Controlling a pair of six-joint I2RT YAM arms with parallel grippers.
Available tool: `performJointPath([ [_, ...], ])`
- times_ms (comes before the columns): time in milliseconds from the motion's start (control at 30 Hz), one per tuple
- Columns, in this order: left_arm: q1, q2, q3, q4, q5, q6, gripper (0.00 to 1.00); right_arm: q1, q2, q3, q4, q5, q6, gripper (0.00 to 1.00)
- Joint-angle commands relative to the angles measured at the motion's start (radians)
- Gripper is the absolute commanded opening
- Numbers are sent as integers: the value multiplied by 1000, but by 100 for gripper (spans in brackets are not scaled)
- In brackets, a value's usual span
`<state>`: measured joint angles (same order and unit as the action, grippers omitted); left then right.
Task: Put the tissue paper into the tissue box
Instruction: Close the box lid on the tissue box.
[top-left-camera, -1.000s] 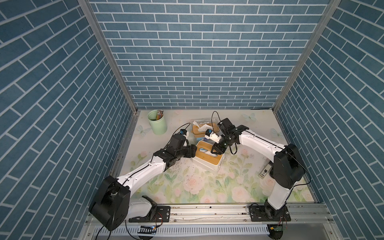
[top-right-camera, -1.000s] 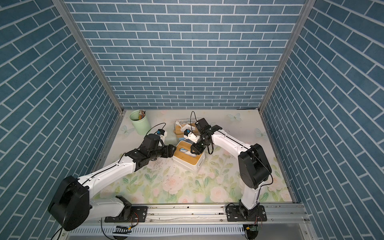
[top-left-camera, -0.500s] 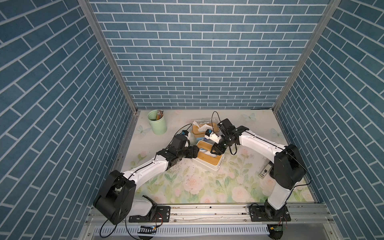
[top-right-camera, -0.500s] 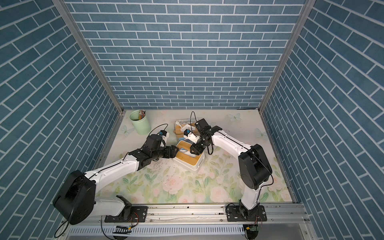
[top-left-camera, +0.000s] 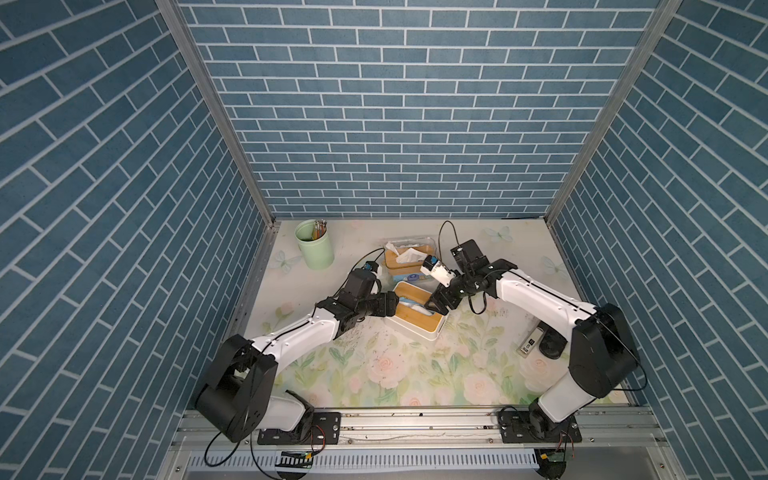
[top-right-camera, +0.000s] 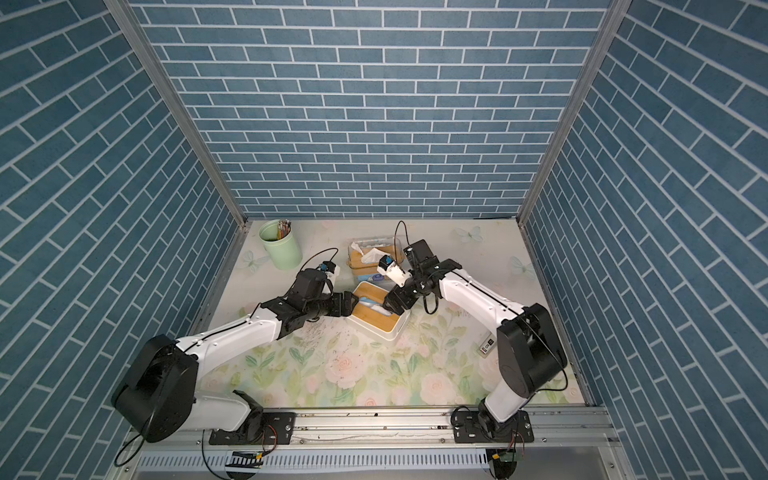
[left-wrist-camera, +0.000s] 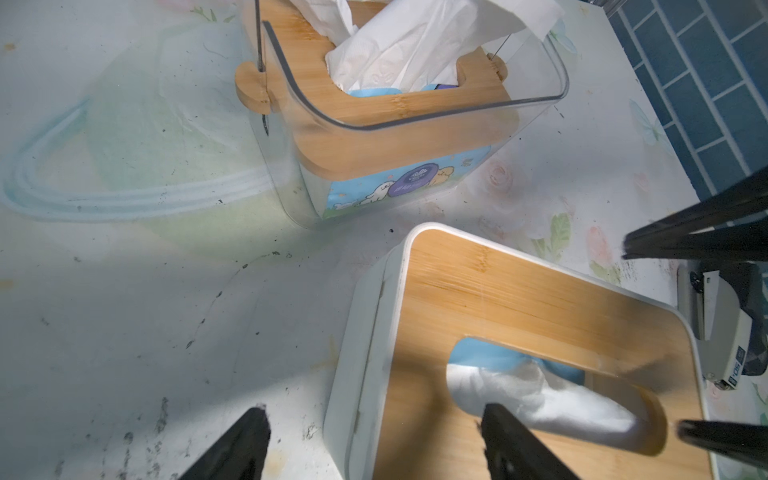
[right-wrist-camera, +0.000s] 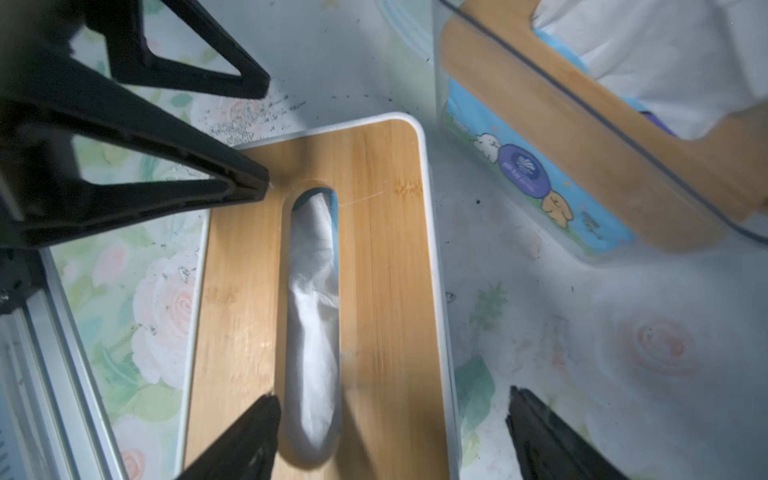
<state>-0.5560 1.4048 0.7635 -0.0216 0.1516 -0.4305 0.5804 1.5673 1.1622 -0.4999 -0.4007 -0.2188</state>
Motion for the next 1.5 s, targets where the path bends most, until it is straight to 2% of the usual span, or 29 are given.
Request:
performJointPath([
  [0, 17, 22, 34, 10, 23, 17, 85, -36, -120, -103, 95, -71, 121, 90],
  [167, 39, 42, 47, 35, 76, 7, 87, -54, -252, -254, 156, -78, 215, 89],
  [300, 42, 73, 70, 43, 95, 4, 88, -49, -271, -329, 202, -145, 269, 81],
  [467, 42, 115, 101, 46, 124, 4, 88, 0, -248, -371, 298, -215, 339, 74],
  [833, 42, 184, 125, 34, 217, 2, 83, 5, -213, -451, 477, -231, 511, 70],
  [1100, 42, 161, 77, 59, 276, -40, 82, 4, -190, -491, 623, -252, 653, 64],
  [1467, 28, 93, -15, 134, 296, -174, 82, -33, -147, -495, 687, -210, 794, 62],
])
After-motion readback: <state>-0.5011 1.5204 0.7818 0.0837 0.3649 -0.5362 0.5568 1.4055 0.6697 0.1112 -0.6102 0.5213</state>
